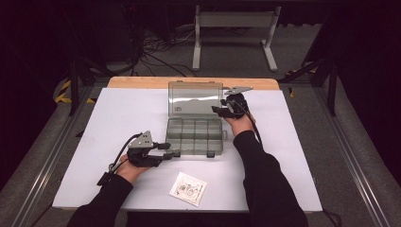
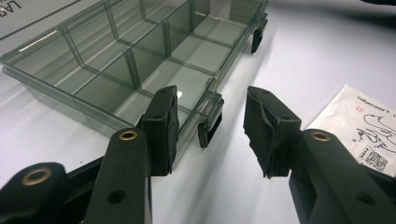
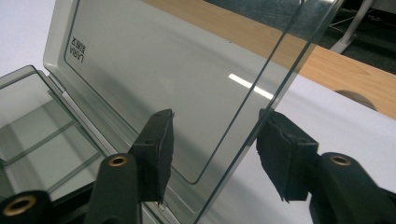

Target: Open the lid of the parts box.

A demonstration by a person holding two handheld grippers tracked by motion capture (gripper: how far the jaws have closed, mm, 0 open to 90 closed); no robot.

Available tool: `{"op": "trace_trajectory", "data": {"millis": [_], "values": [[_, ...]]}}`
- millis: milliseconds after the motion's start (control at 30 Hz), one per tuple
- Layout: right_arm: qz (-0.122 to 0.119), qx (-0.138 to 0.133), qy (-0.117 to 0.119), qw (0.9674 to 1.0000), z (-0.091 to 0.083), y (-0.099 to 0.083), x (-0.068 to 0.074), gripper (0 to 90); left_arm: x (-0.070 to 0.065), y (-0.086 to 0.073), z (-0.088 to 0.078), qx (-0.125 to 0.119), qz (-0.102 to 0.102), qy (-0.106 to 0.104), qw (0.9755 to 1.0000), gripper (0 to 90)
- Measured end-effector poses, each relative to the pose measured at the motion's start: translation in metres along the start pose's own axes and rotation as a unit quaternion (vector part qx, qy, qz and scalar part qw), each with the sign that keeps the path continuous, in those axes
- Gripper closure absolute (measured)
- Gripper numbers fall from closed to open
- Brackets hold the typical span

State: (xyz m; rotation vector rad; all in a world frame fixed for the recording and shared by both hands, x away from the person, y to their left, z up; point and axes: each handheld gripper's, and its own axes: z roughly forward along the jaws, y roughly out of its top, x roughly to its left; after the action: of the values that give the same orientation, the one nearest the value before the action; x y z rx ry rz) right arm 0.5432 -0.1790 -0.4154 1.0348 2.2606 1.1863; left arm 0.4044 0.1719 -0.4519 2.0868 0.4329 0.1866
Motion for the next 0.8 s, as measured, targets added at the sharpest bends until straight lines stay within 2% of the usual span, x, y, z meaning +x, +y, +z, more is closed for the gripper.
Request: {"op": "trace_trajectory", "data": {"millis": [233, 800], "values": [[0.004, 0.011, -0.001, 0.9999, 0.006, -0.004, 0.0, 42.6, 0.0, 0.0, 0.0, -0.001, 0.001, -0.002, 1.0, 56.7], [0.036, 0.03, 0.011, 0.9988, 0.012, -0.01, -0.003, 39.3, 0.001, 0.0, -0.001, 0.001, 0.005, -0.001, 1.0, 56.8]]}}
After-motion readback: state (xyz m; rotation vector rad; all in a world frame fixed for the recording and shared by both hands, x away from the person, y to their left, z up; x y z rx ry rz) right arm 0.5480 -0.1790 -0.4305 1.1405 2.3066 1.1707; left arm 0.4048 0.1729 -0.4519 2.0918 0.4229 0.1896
